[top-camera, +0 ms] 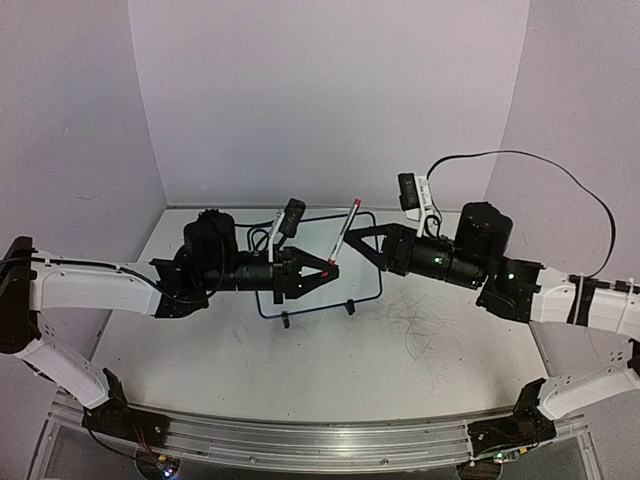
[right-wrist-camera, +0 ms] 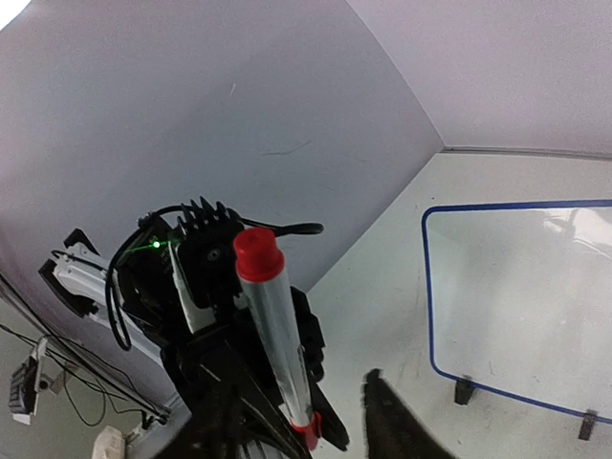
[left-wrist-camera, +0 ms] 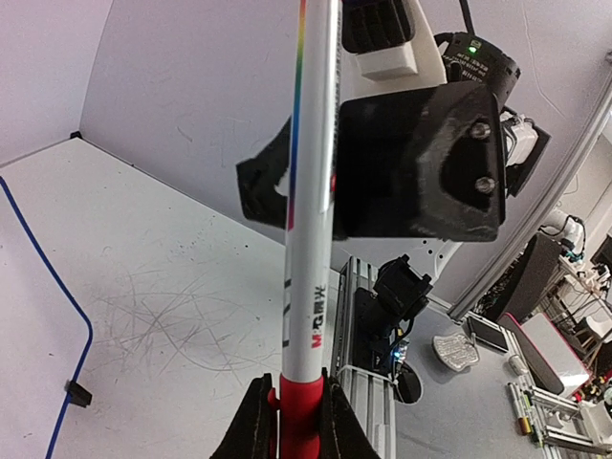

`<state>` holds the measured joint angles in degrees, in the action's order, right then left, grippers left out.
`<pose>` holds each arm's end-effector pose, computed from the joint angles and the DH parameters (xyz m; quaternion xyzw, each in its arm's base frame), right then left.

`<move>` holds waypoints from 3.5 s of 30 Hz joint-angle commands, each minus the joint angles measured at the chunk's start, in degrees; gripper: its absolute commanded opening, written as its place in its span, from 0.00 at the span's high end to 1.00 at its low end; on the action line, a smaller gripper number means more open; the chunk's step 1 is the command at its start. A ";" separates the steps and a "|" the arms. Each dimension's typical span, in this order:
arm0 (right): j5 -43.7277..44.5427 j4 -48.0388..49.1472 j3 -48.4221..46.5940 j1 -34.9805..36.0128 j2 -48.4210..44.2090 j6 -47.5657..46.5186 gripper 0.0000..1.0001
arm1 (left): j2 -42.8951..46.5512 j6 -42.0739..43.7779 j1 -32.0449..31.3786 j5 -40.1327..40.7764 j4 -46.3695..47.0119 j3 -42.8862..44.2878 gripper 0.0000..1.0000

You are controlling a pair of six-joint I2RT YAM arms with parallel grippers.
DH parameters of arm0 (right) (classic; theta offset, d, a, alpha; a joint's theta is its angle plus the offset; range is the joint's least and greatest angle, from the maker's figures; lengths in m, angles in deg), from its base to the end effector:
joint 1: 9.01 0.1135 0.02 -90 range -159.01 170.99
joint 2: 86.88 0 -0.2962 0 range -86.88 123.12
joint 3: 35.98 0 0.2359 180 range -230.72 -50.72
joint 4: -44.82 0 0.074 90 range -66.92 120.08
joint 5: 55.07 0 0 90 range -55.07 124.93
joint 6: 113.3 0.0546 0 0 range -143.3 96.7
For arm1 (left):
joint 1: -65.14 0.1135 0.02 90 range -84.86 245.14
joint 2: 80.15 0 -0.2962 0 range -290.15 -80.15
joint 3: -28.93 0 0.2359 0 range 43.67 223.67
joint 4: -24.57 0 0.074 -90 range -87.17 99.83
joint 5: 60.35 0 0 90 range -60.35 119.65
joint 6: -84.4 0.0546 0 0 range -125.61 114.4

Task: Write a sentence on the whiteboard
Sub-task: Pass from the right arm to the left, then open the pen cap from the whiteboard marker.

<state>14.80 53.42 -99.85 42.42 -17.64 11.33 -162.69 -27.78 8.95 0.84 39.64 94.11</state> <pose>0.1567 0.2267 0.3754 -0.2244 0.6505 0.5760 0.4412 0.1609 -0.2875 0.3319 0.3691 0.6175 -0.5630 0.4068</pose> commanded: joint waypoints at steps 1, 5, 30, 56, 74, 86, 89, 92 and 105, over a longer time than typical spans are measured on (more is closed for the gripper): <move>1.03 -8.34 -4.22 -0.12 -4.82 -10.19 0.03 | 4.75 6.96 0.30 0.89 -0.18 -0.61 1.00; 0.18 -12.01 -5.61 -0.20 -5.40 -13.01 0.02 | 5.62 11.11 0.30 1.26 -4.10 0.52 1.00; -17.31 -21.38 -17.67 0.13 10.45 -14.94 0.61 | 5.10 15.19 0.30 -0.16 -13.08 3.79 1.00; -12.33 -18.75 -13.22 1.30 5.78 -16.38 0.41 | 3.71 15.36 0.30 2.51 -19.02 5.55 1.00; -15.29 -23.19 -17.66 1.65 11.47 -19.08 0.80 | 2.18 19.18 0.29 1.34 -24.85 7.49 1.00; -18.57 -23.33 -17.93 1.65 12.21 -19.27 1.00 | 2.48 20.69 0.29 1.57 -25.38 6.94 1.00; -19.70 -23.33 -17.87 1.62 12.31 -19.63 1.00 | 2.73 21.24 0.28 2.06 -25.53 6.72 1.00; -19.16 -23.33 -17.26 1.64 11.65 -19.91 1.00 | 3.24 21.92 0.29 3.31 -25.79 6.15 1.00; -12.47 -20.23 -8.59 -7.72 -1.42 -16.92 1.00 | 7.55 26.43 0.30 10.37 -29.45 1.08 1.00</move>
<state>1.99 30.57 -111.49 42.11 -9.93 -7.41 -158.84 -4.04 7.69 5.17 15.82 98.35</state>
